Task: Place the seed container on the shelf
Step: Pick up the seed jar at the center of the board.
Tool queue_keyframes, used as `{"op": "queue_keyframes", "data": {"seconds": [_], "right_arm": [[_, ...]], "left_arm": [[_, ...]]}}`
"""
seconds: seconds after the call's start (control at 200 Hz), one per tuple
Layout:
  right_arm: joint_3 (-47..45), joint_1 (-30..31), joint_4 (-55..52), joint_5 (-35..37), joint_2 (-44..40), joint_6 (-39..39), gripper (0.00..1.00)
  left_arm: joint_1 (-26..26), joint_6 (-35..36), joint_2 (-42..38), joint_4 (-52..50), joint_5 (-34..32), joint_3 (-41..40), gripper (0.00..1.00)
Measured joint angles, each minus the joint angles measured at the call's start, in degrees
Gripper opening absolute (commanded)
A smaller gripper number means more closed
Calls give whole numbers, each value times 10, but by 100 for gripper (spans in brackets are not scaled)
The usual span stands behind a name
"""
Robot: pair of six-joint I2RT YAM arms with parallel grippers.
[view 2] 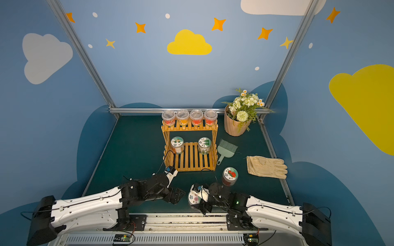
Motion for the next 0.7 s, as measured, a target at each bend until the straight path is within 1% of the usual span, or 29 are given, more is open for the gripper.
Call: {"op": "queue_keyframes", "data": {"seconds": [0.065, 0.14, 0.205, 0.3, 0.42, 0.551, 0.701], "right_arm": [[0, 0, 22, 33, 14, 31, 81], [3, 0, 42, 75, 37, 66, 78], [18, 2, 44, 117, 62, 112, 82], [56, 2, 16, 186, 102, 193, 82], [101, 4, -44, 246, 133, 286, 82], [141, 17, -121, 286, 149, 369, 87], [160, 26, -166, 285, 152, 400, 95]], "left_arm": [[0, -5, 0, 0, -5, -1, 100], [0, -16, 0, -1, -15, -5, 100], [0, -22, -1, -1, -24, -8, 100], [0, -30, -9, -2, -36, -14, 100], [0, -38, -28, -1, -48, -21, 100], [0, -43, -45, 5, -52, -31, 100], [1, -45, -45, 9, -52, -38, 100]]}}
